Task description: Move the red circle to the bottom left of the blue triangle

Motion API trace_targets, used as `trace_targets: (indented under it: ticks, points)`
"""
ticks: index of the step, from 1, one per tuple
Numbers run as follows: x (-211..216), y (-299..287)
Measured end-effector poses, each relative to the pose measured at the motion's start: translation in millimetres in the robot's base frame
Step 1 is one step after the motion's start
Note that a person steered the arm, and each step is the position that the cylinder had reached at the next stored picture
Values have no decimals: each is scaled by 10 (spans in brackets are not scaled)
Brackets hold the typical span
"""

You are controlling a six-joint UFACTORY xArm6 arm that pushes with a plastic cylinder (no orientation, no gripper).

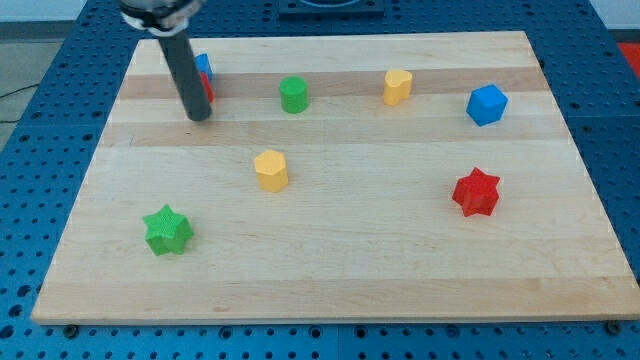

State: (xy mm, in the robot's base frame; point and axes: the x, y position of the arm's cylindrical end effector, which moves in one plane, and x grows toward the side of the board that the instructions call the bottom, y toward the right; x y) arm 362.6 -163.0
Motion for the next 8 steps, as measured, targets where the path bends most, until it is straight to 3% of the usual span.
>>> trace_targets:
  ticks: [1, 4, 8]
  points:
    - [-69, 240]
    - [-691, -402]
    - [-1124, -413]
